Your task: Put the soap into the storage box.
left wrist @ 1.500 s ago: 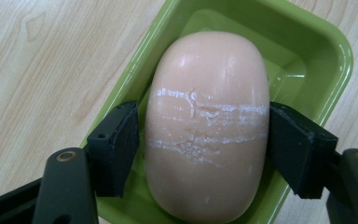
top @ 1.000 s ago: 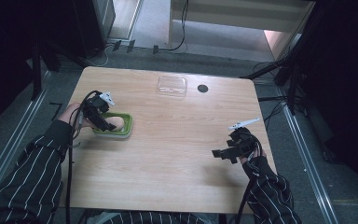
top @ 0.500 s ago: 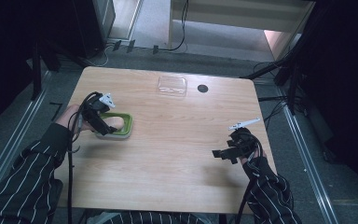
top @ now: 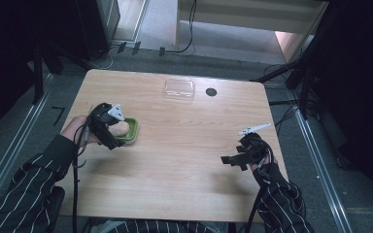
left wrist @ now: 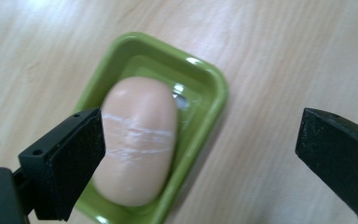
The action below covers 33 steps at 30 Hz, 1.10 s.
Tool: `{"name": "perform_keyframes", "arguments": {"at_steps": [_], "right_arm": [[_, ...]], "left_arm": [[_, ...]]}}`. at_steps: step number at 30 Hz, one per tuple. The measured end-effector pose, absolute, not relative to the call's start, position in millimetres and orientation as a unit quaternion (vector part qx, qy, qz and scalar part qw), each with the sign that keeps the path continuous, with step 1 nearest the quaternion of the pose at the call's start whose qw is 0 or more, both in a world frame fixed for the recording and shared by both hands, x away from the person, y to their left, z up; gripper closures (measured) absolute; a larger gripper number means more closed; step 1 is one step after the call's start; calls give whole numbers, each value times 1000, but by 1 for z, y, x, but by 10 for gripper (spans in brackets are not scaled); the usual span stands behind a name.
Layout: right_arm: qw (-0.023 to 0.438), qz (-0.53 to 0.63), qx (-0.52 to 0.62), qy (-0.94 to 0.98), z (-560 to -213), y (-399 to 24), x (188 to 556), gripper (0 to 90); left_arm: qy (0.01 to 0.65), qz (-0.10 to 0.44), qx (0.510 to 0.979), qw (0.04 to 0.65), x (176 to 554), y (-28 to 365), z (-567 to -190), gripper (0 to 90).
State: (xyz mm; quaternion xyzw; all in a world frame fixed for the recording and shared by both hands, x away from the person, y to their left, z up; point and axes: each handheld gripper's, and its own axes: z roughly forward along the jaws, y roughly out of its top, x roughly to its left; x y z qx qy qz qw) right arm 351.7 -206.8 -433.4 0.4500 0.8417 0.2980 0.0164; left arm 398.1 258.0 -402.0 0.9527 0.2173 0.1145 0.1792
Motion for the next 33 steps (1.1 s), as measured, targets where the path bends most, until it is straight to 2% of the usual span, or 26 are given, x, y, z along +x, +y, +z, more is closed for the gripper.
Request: {"name": "perform_keyframes", "arguments": {"at_steps": [19, 26, 33], "right_arm": [[15, 297, 450, 842, -433, -207, 351, 160], [16, 297, 450, 842, -433, -207, 351, 160], [17, 295, 447, 845, -434, -206, 352, 160]], "left_arm": [[172, 82, 964, 184, 353, 239, -414, 22], [164, 83, 966, 182, 346, 237, -417, 22], [176, 57, 964, 190, 348, 240, -420, 23]]}}
